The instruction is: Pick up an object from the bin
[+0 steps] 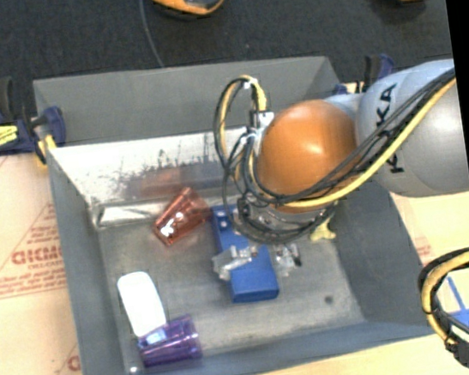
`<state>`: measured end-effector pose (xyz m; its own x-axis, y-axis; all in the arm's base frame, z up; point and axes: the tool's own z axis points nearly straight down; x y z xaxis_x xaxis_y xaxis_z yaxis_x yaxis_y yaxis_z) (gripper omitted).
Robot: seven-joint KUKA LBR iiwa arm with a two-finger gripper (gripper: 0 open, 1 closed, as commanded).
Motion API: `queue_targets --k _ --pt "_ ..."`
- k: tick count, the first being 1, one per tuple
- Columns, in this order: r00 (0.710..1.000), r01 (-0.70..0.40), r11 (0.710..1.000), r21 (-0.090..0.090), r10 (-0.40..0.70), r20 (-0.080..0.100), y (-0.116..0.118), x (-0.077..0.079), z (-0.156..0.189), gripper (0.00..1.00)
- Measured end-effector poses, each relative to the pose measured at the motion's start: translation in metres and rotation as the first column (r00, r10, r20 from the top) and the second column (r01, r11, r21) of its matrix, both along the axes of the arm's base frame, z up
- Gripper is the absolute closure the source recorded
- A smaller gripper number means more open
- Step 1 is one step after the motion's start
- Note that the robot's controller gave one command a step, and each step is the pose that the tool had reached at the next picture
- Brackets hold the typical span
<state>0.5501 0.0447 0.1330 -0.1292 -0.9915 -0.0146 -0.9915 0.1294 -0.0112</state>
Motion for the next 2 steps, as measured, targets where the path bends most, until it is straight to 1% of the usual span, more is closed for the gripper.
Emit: queue_targets --k 1,2 --pt "1.000 0.000 1.000 -0.003 0.000 -0.003 -0.004 -0.006 -0.001 1.00" --pt "0.987 -0.162 0.987 -0.002 0.162 0.001 0.013 0.035 0.034 1.00"
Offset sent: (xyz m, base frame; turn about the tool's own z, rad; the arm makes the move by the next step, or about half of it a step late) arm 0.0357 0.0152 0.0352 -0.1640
